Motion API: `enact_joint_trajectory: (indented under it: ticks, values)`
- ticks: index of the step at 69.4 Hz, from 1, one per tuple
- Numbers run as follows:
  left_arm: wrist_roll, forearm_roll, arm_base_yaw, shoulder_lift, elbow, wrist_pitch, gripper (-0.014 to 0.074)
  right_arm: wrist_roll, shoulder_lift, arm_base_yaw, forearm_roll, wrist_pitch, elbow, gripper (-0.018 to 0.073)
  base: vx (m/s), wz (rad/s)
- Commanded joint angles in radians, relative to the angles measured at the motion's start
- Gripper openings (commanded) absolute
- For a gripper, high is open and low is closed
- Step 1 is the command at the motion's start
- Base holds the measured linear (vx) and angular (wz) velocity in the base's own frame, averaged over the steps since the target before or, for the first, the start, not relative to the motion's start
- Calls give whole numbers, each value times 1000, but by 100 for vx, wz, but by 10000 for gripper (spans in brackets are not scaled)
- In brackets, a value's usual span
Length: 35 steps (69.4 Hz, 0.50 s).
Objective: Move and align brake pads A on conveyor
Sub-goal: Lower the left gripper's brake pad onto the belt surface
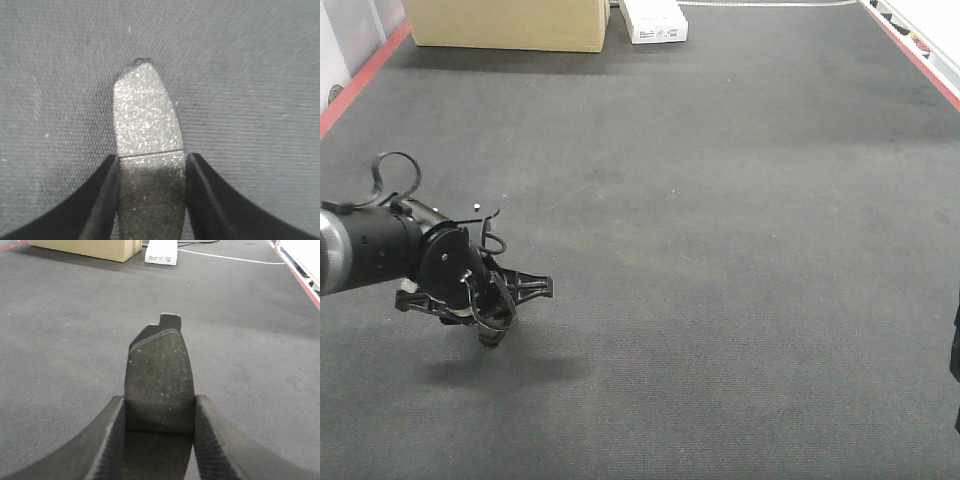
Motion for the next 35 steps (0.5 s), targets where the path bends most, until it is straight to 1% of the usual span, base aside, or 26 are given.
enact_joint_trajectory:
  ticks: [1,18,24,30,35]
  values:
    - [-9,8,-2,-38,-33,-11,266,-9,6,-1,1,-97,-31,97,0,0]
    - [69,9,-2,-41,-33,54,386,-9,6,-1,1,-97,-31,97,0,0]
    - [74,9,-2,-52,-33,68,428,-9,6,-1,1,-97,-31,97,0,0]
    - [100,27,-7,-85,-33,67,453,-9,6,-1,1,-97,-31,97,0,0]
    - [125,74,-25,-131,-29,69,456,-9,6,-1,1,-97,-31,97,0,0]
